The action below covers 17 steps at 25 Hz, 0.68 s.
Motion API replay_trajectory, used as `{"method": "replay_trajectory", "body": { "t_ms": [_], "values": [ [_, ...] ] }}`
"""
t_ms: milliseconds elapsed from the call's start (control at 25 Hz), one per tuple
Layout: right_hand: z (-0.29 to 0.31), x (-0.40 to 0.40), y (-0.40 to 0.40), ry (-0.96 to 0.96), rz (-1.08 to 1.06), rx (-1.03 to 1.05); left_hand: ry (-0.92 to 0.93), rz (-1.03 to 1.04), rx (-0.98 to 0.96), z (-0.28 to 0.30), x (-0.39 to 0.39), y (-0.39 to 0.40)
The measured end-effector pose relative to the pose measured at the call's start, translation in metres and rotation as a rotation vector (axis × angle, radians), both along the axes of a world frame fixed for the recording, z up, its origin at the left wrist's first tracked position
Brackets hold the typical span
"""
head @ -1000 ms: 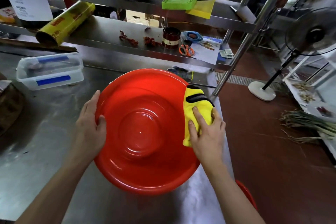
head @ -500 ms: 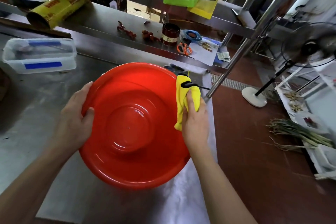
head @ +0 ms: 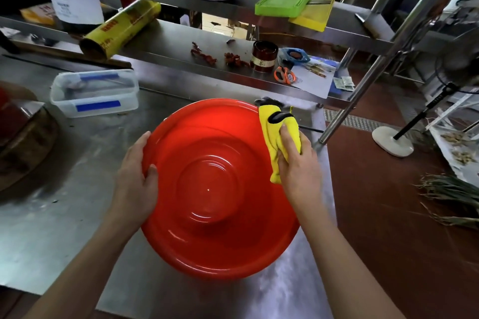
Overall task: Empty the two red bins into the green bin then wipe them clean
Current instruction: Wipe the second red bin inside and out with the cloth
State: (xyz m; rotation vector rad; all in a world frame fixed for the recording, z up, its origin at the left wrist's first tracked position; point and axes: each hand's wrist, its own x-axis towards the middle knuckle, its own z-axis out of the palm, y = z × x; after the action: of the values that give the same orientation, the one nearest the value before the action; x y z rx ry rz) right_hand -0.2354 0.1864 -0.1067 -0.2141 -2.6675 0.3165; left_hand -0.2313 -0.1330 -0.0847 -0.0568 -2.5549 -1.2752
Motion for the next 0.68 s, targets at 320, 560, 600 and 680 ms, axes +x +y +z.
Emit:
{"method": "replay_trajectory", "body": {
  "t_ms": [320,560,600,680],
  "values": [
    [-0.012,0.062,-0.028,-0.022,-0.233,-0.176,-0.009,-0.010,0.028,-0.004,-0.002,-0.004],
    [-0.023,0.083,-0.030,-0.059,-0.350,-0.332,0.045,-0.075,0.020,-0.005,0.010,0.004],
    [-0.023,0.083,-0.025,-0.054,-0.335,-0.347,0.047,-0.077,0.028,-0.005,0.013,0.008],
    [-0.021,0.082,-0.017,-0.059,-0.302,-0.350,0.016,-0.052,0.019,-0.006,0.017,0.010]
  ]
}}
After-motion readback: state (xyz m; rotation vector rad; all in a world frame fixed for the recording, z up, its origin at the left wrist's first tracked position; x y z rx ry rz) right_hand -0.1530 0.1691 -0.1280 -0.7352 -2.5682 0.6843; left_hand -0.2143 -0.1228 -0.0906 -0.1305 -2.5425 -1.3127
